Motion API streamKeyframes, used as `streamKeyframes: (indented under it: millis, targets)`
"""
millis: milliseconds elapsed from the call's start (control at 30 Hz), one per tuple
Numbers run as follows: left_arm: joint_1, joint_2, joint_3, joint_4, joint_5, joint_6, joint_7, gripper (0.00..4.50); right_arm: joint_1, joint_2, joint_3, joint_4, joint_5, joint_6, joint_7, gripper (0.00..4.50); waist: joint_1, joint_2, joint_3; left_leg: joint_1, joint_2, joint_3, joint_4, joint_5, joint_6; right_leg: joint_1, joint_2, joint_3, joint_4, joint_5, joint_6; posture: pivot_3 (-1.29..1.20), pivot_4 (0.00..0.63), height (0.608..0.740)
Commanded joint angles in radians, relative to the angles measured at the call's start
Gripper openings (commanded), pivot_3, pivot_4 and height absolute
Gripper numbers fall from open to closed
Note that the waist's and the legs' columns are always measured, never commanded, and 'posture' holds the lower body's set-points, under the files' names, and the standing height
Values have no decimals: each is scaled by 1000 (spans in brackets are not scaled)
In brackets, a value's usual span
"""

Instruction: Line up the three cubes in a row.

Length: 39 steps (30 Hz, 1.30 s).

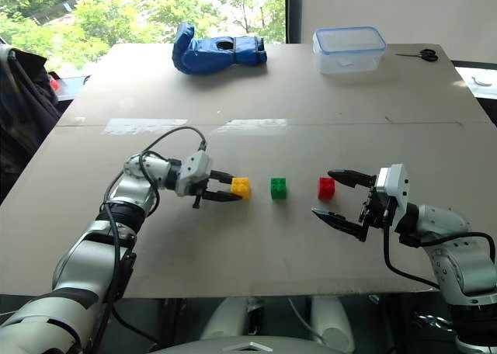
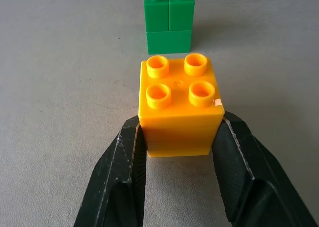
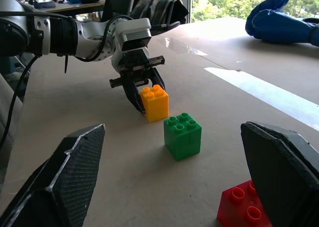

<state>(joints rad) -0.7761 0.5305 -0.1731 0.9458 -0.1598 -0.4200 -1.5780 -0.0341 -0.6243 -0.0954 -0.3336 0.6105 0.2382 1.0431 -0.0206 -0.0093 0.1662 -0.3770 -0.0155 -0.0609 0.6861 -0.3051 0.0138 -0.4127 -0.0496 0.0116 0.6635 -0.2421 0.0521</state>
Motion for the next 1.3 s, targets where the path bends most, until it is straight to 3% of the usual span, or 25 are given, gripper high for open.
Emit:
streamKeyframes:
  millis: [33,100,133,167,300,633,833,1000,1133,1300]
  targets:
    - [25,27,-2,34,44,-3,-4,1284,-7,-12,-22,-27,18,1,8,4500,-1,0,0,0,0,0,0,0,0,0,0,0,0,0,0,0,150,740]
    - [27,28,-1,36,50,-14,5,2292,-11,-12,-19,-25,16,1,9,4500,-2,0,0,0,0,0,0,0,0,0,0,0,0,0,0,0,150,740]
    - [27,28,0,37,55,-21,11,2363,-12,-12,-18,-24,15,2,9,4500,-4,0,0,0,0,0,0,0,0,0,0,1,1,0,0,0,150,740]
    - [28,27,4,37,56,-20,11,2964,-13,-12,-17,-23,15,2,10,4500,-2,0,0,0,0,0,0,0,0,0,0,1,1,0,0,0,150,740]
    - [31,36,17,30,48,-16,1,4471,-17,-12,-14,-19,12,4,12,4500,4,0,0,1,0,0,1,0,0,1,0,0,1,0,0,0,150,740]
    - [77,106,86,-75,-28,40,-16,4471,2,-13,-24,-30,10,8,9,4500,2,0,0,0,0,0,1,0,0,1,0,1,1,0,0,0,150,740]
    - [329,214,169,-533,-177,330,17,4471,116,-39,-95,-53,15,-1,1,4500,5,0,0,-2,3,-1,0,0,0,-2,-1,0,-1,0,0,0,150,740]
    - [748,247,216,-1020,-214,587,237,4471,287,-8,-136,-14,-54,-54,-41,4500,8,1,0,0,3,0,-1,-1,1,0,-4,2,-1,0,0,0,150,740]
    - [957,207,215,-1206,-169,607,395,4471,357,29,-127,12,-115,-92,-91,4500,10,4,-2,1,4,-1,-2,-1,1,2,-6,5,-2,0,0,0,150,740]
    - [1039,195,209,-1247,-145,574,473,4471,399,51,-130,17,-127,-114,-99,4500,12,7,-3,10,4,0,-2,-1,1,9,-4,5,-2,-1,0,0,150,740]
